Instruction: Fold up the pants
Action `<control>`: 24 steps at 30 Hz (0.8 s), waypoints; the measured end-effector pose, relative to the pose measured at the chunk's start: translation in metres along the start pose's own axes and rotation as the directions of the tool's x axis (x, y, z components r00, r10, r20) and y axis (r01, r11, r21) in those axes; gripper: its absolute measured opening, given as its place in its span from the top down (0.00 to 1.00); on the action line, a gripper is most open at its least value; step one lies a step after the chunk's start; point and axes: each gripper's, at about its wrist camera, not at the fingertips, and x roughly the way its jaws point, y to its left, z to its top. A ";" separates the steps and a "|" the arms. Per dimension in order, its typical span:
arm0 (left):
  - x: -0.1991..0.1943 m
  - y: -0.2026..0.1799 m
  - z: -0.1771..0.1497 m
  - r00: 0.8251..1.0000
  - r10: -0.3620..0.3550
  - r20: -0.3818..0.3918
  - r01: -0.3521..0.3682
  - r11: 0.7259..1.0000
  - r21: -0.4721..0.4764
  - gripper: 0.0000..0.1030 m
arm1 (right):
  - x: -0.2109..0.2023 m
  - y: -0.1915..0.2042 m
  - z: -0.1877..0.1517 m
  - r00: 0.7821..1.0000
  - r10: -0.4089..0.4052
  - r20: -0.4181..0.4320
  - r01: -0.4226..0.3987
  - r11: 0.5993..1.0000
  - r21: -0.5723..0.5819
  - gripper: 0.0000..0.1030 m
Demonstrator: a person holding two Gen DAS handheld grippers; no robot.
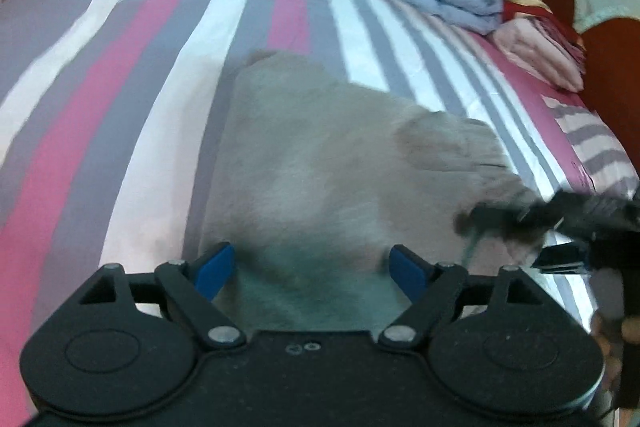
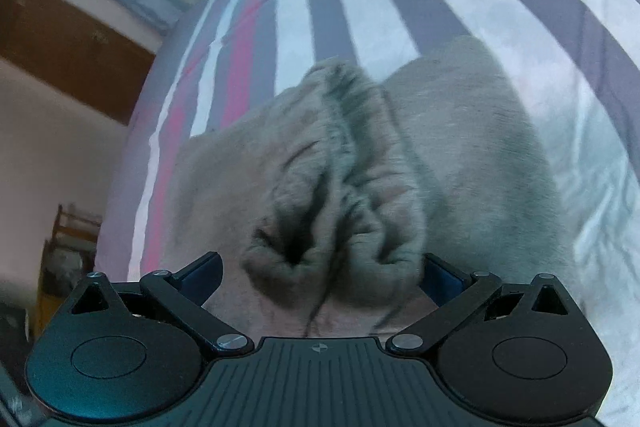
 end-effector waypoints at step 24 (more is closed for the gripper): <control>0.022 -0.023 -0.015 0.998 -0.010 -0.055 0.013 0.998 0.063 0.21 | -0.042 -0.051 -0.018 0.987 -0.103 0.120 0.111 0.992 -0.065 0.56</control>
